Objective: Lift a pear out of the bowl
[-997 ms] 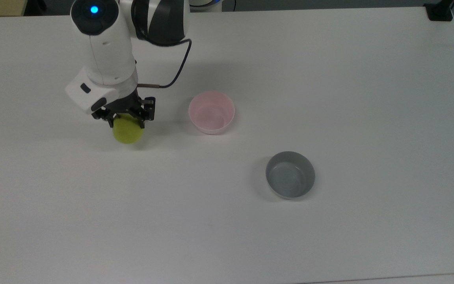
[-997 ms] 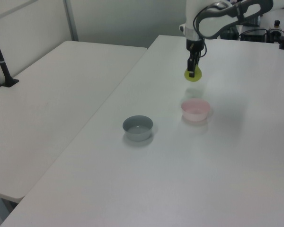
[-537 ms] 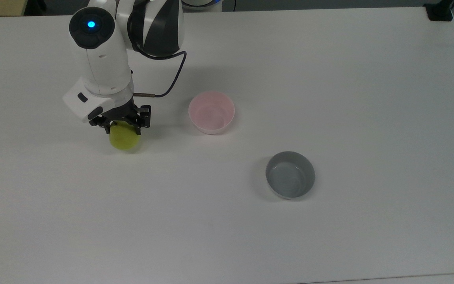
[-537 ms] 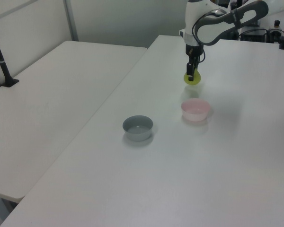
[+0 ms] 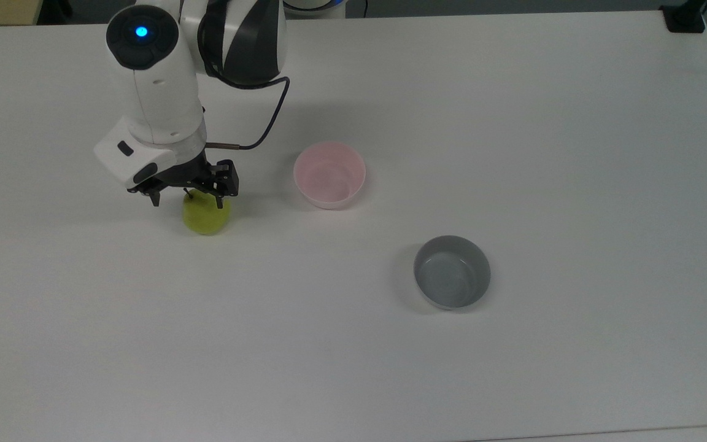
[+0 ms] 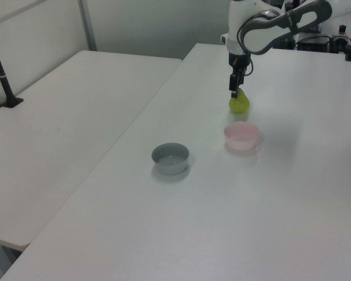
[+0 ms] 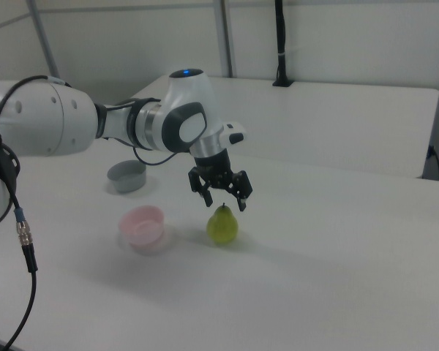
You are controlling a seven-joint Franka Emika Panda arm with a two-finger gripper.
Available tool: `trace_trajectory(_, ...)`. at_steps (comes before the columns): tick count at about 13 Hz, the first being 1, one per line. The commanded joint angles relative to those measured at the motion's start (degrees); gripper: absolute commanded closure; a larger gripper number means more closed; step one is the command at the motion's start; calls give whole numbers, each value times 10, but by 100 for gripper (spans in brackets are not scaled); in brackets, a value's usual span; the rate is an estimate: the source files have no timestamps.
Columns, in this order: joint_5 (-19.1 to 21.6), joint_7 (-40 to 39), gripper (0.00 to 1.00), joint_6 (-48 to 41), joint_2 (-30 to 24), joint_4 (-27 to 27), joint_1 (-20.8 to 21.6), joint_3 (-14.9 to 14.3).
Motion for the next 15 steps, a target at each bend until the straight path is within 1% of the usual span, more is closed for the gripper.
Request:
trace_trajectory(1,-7,59,0,-62,-66,-4,27,3)
trace_trajectory(2,-7,88,0,-78,-83,-4,42,3)
trace_trajectory(4,-7,168,0,-115,-118,-5,90,3)
trace_trajectory(6,-4,190,0,-152,-149,-5,114,3)
trace_trajectory(8,2,189,0,-201,-181,-9,134,1)
trace_trajectory(10,4,185,0,-221,-203,-28,141,1)
trace_trajectory(13,7,185,0,-238,-210,-28,140,2)
trace_trajectory(15,24,183,0,-244,-214,-28,139,1)
